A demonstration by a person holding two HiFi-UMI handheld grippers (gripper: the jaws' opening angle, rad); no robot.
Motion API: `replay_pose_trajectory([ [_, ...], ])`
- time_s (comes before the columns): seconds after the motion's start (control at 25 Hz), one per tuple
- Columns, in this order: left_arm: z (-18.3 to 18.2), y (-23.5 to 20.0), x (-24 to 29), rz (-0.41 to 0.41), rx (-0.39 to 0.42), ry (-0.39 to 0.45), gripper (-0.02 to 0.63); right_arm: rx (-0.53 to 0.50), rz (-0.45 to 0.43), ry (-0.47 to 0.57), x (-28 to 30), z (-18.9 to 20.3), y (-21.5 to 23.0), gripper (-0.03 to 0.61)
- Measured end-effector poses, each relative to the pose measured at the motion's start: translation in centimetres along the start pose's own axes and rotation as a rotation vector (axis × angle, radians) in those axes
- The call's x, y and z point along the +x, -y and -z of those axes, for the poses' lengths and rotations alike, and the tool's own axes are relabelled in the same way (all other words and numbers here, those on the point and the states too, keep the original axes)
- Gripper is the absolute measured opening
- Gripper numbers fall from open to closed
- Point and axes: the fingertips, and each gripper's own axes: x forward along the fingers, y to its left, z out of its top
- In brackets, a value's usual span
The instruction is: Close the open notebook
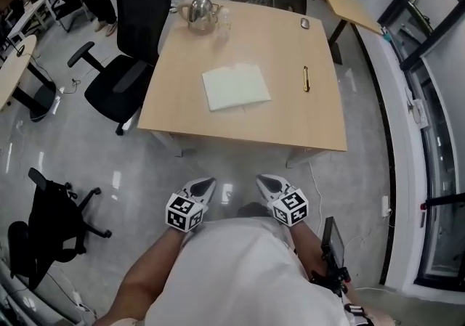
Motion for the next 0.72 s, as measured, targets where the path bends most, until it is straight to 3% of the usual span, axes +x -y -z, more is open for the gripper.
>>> replay_pose_trajectory([
  [0.32, -0.9, -3.0, 1.6, -0.108, -0.062, -0.009, 0.005, -0.046, -0.102, -0.064, 4.9, -0.7, 2.5, 0.017],
  [0.72, -6.0, -5.6, 7.8, -0.18, -0.069, -0.002, 0.005, -0.194, -0.224, -0.107, 10.0, -3.8, 8.6, 0.017],
])
